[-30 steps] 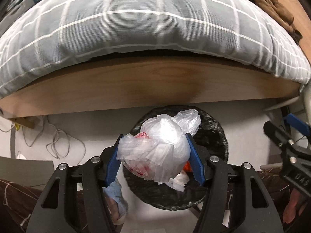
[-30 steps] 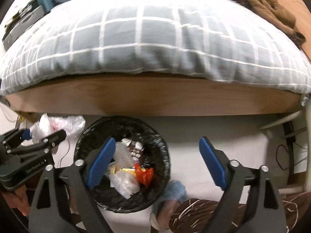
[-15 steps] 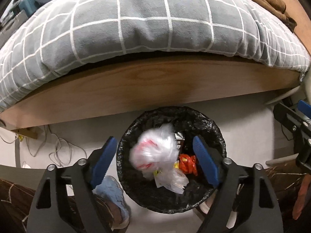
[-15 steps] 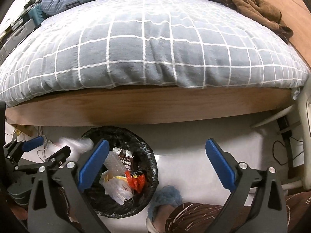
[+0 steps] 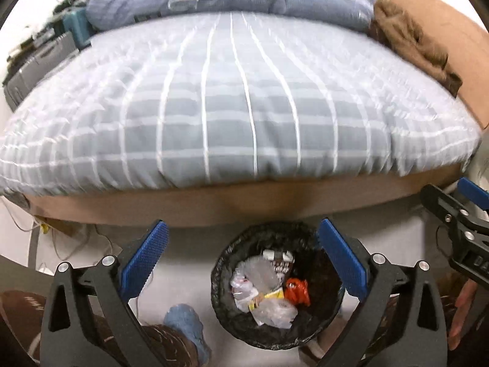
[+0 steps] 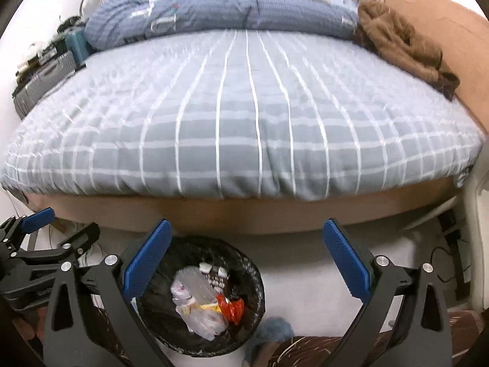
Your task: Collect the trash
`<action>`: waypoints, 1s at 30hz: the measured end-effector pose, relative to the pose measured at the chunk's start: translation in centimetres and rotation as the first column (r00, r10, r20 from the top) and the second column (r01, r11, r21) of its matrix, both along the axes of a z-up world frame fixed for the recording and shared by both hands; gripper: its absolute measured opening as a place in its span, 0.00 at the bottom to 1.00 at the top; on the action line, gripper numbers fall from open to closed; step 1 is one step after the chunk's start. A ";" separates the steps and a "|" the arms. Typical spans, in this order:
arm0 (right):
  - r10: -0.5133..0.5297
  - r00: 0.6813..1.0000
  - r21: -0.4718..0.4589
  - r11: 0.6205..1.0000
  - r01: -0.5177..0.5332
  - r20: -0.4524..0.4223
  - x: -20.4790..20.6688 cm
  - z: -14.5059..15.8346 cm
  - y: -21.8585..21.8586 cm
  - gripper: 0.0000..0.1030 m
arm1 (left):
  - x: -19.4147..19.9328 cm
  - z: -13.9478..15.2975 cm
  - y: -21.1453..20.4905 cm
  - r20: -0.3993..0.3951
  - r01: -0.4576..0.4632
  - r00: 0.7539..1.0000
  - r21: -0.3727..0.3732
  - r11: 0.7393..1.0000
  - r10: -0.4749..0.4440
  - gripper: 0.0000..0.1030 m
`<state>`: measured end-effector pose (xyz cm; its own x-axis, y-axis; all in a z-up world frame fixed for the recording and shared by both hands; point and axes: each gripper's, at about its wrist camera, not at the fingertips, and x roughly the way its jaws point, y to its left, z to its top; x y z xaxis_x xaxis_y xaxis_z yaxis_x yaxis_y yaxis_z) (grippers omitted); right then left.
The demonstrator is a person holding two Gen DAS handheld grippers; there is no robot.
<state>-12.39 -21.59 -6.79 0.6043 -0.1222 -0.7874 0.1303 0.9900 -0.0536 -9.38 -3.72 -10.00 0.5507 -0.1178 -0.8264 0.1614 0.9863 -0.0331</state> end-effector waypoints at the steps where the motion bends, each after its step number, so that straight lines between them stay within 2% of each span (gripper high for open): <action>1: 0.001 1.000 -0.001 1.000 -0.001 0.012 -0.2 1.0 0.2 0.93 | -0.3 1.3 0.2 0.019 -0.004 1.000 -0.003 1.000 0.004 0.94; 8: 0.025 0.994 0.004 1.000 -0.026 0.102 -3.3 7.3 1.7 0.93 | -3.9 9.1 1.9 0.138 -0.013 0.990 -0.039 0.999 0.019 0.94; 13: 0.028 0.991 -0.002 1.000 -0.028 0.134 -6.7 10.2 2.5 0.93 | -7.1 12.1 3.4 0.177 -0.020 0.984 -0.041 0.999 0.027 0.94; 20: 0.025 0.988 -0.022 1.000 -0.022 0.151 -9.5 11.8 3.4 0.93 | -10.4 12.8 5.2 0.168 -0.035 0.985 -0.045 0.998 0.042 0.94; 30: 0.029 0.990 -0.041 0.999 -0.024 0.137 -9.8 11.5 3.9 0.93 | -10.6 12.4 5.4 0.168 -0.050 0.984 -0.036 0.998 0.055 0.94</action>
<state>-22.20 -17.70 4.68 0.7097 -0.1340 -0.6917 0.1127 0.9907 -0.0762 -20.01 1.66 2.39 0.6880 -0.1098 -0.7173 0.1156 0.9924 -0.0410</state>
